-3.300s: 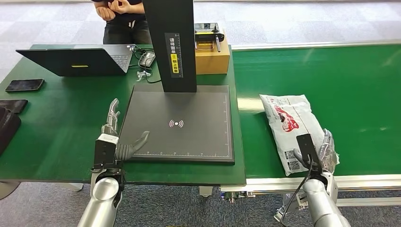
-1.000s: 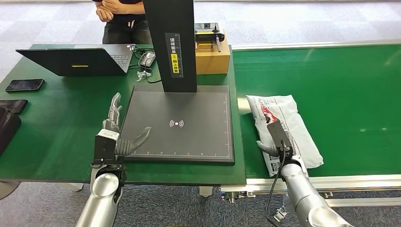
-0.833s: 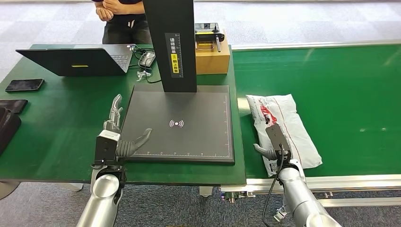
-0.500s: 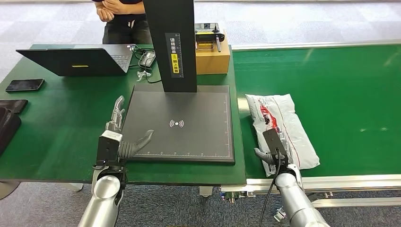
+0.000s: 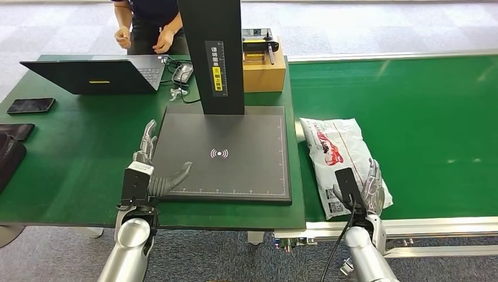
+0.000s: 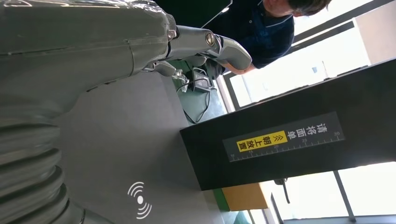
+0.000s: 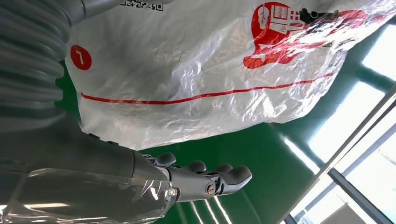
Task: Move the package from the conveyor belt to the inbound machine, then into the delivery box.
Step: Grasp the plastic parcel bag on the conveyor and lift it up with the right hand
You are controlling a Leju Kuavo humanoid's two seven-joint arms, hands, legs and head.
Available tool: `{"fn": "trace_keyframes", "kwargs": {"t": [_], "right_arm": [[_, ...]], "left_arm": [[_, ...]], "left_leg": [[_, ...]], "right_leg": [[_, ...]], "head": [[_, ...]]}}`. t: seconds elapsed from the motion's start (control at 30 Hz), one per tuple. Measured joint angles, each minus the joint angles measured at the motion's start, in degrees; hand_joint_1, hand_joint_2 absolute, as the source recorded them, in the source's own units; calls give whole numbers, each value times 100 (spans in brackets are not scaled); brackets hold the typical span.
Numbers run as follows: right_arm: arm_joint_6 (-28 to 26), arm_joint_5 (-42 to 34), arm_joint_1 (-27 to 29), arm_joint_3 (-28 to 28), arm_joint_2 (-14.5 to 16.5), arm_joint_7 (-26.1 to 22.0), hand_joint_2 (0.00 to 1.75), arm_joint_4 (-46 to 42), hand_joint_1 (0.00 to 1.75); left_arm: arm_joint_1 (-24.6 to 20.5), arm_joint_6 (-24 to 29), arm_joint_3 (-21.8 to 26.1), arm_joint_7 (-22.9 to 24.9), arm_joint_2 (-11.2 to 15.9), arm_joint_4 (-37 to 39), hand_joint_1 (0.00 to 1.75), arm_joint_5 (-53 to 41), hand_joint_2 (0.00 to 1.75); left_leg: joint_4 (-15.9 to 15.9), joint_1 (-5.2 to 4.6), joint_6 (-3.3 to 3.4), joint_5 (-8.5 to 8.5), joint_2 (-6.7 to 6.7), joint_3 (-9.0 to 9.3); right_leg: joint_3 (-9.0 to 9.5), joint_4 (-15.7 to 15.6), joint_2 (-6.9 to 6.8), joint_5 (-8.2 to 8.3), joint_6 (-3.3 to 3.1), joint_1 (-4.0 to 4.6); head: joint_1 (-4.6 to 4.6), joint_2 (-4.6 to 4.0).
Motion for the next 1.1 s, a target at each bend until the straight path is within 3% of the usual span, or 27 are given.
{"fn": "trace_keyframes", "kwargs": {"t": [0.33, 0.53, 1.1], "right_arm": [[-292, 356, 145, -209, 58, -28, 175, -410, 0], [14, 285, 149, -347, 79, 143, 175, -479, 0], [838, 57, -525, -751, 54, 369, 175, 1106, 0]], "left_arm": [[-1, 3, -21, -30, -31, 0, 0, 15, 175], [13, 0, -21, -30, -33, 0, 0, 9, 175], [11, 1, -22, -30, -33, 0, 0, 17, 175]], "left_leg": [[0, 0, -1, 1, 0, 0], [0, 0, -1, 1, 0, -1], [0, 0, -1, 2, 1, 1]], "right_leg": [[0, 0, -1, 0, 0, 0], [0, 0, -1, 0, 0, 0], [0, 0, 0, 1, 0, 0]], "head": [[-1, 0], [-1, 0], [0, 0]]}}
